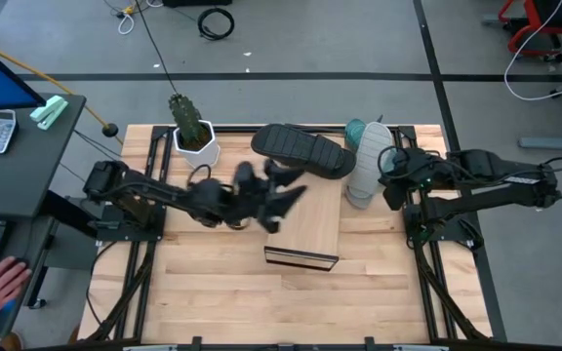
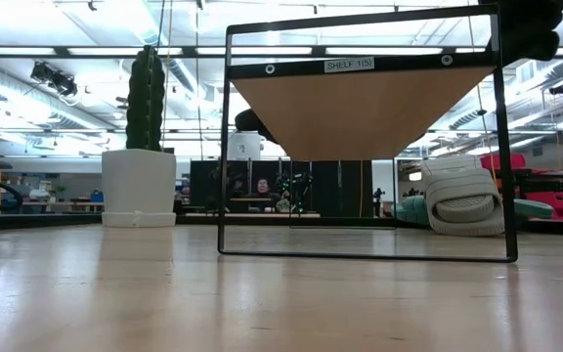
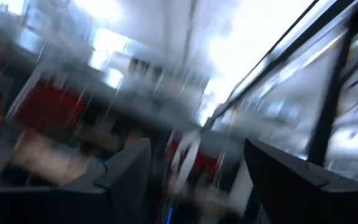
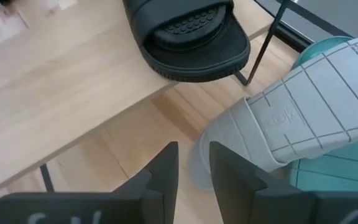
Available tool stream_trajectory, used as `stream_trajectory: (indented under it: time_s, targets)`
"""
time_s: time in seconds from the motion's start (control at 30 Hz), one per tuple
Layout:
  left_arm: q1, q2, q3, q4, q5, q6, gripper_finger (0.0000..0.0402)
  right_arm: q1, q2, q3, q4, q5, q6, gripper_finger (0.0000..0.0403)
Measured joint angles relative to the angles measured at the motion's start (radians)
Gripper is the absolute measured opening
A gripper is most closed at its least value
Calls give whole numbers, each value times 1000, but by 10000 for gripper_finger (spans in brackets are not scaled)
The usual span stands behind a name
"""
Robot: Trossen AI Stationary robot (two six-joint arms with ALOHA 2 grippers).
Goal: Pick and place slides into the shelf
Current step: Put the gray slides on the shelf
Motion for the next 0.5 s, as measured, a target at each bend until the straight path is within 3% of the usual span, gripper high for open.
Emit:
stream_trajectory:
  time_s: [0.07,0.17,0.5]
  targets:
    - [9,-4,-63,182,33,68,250,0,-2,0,0,-1,0,98]
    - [27,-22,-144,318,48,98,238,0,-1,0,-11,0,21,98]
    - [97,-113,-339,366,60,-32,237,0,-51,0,-248,65,253,103]
